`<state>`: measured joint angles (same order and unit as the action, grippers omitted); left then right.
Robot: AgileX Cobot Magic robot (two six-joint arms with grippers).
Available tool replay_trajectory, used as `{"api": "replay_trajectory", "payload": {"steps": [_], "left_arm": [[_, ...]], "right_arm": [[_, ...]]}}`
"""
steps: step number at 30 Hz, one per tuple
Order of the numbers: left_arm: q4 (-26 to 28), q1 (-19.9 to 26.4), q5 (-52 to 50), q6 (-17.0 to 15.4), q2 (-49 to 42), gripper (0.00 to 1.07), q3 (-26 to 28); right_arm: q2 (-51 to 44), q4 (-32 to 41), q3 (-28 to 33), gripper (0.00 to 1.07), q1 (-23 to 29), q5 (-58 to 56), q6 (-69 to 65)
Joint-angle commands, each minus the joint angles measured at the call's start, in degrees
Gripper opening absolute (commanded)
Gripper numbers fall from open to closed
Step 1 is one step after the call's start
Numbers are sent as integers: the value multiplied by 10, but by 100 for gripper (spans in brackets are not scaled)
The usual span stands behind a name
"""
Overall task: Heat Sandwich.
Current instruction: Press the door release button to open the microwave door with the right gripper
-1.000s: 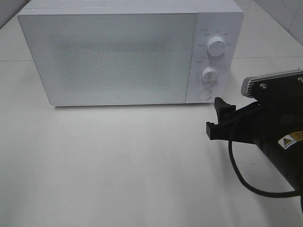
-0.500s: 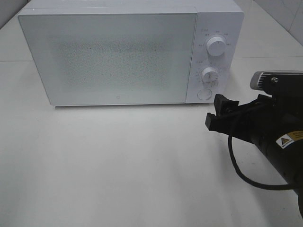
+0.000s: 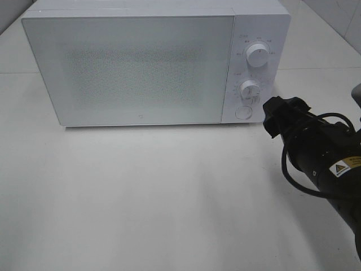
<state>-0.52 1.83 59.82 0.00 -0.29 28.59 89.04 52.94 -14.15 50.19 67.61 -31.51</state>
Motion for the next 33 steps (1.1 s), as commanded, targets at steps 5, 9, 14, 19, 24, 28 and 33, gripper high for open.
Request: {"api": "replay_trajectory", "payload": {"steps": [5,9,14,19,24,28,33], "left_arm": [[-1,1,-5,0,-14,100,-2],[-1,1,-5,0,-14,100,-2],[-1,1,-5,0,-14,100,-2],[-1,1,-5,0,-14,100,-2],[-1,1,-5,0,-14,100,-2],[-1,1,-5,0,-14,100,-2],[-1,1,-5,0,-14,100,-2]], "right_arm": [[1,-2,-3,76,1,-10,-187],[1,-2,-3,76,1,-27,-264],[1,-2,-3,76,1,-40,-328],[1,-2,-3,63,1,-41,-349],[1,-2,-3,42,1,-44,-367],[1,-2,-3,11,1,-52,-385],[1,-2,-3,0,1,-59,-400]]}}
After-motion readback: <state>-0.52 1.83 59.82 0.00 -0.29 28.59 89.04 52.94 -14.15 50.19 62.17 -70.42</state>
